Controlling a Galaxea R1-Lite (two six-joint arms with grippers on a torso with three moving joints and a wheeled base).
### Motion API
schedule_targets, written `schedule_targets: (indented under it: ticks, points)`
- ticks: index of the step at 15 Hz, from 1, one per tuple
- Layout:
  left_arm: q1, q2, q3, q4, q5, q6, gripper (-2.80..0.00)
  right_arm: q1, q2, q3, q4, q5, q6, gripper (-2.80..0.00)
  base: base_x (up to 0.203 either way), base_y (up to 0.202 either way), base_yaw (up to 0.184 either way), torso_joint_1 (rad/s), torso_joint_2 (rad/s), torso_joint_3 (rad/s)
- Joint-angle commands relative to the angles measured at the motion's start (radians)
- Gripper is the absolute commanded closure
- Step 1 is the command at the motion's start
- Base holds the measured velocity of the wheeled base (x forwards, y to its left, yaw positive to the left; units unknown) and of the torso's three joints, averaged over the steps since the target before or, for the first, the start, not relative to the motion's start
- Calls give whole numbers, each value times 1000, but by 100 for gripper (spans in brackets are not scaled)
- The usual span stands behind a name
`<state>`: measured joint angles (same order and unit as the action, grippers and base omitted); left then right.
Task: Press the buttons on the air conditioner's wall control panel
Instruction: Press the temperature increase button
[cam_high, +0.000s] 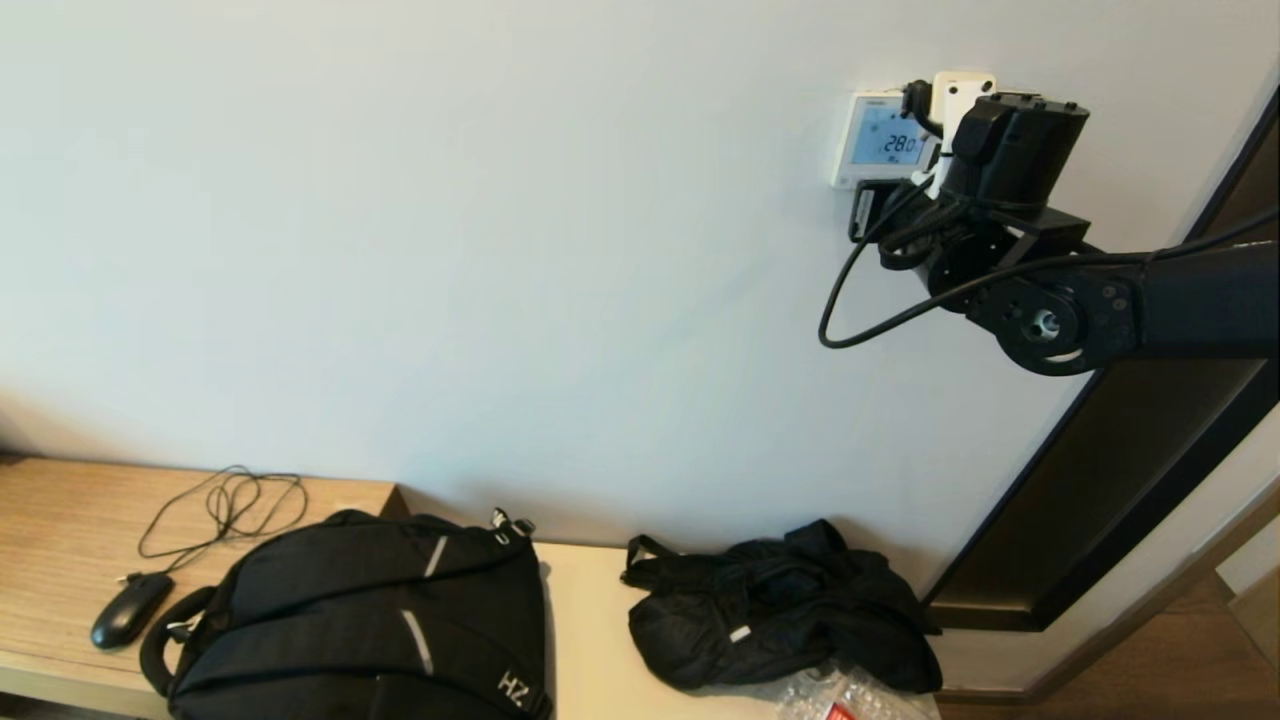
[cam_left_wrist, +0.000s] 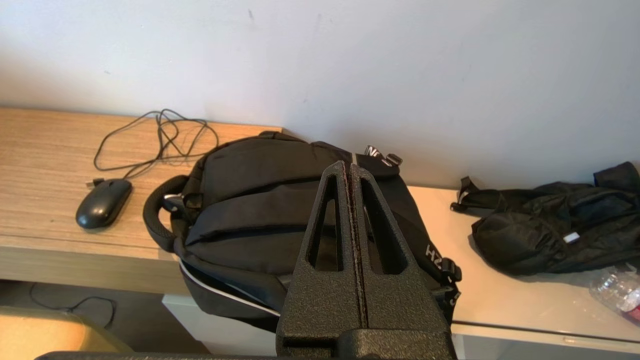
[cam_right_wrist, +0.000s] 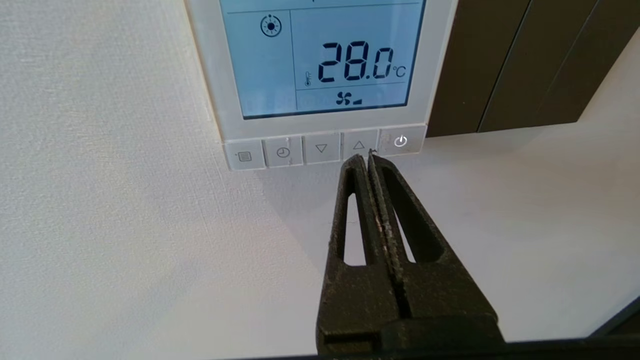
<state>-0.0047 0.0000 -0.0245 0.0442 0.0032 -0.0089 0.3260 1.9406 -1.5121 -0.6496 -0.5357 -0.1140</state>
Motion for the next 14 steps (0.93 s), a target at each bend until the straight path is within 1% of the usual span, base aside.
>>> schedule_targets:
  ticks: [1, 8, 14]
  points:
    - [0, -2, 0, 0, 1, -1, 0, -1, 11, -9, -4, -1, -1, 0, 0, 0, 0, 0, 0, 0]
    - [0, -2, 0, 0, 0, 0, 0, -11, 20, -17, -4, -1, -1, 0, 0, 0, 0, 0, 0, 0]
    - [0, -2, 0, 0, 1, -1, 0, -12, 60, -66, 1, -1, -3, 0, 0, 0, 0, 0, 0, 0]
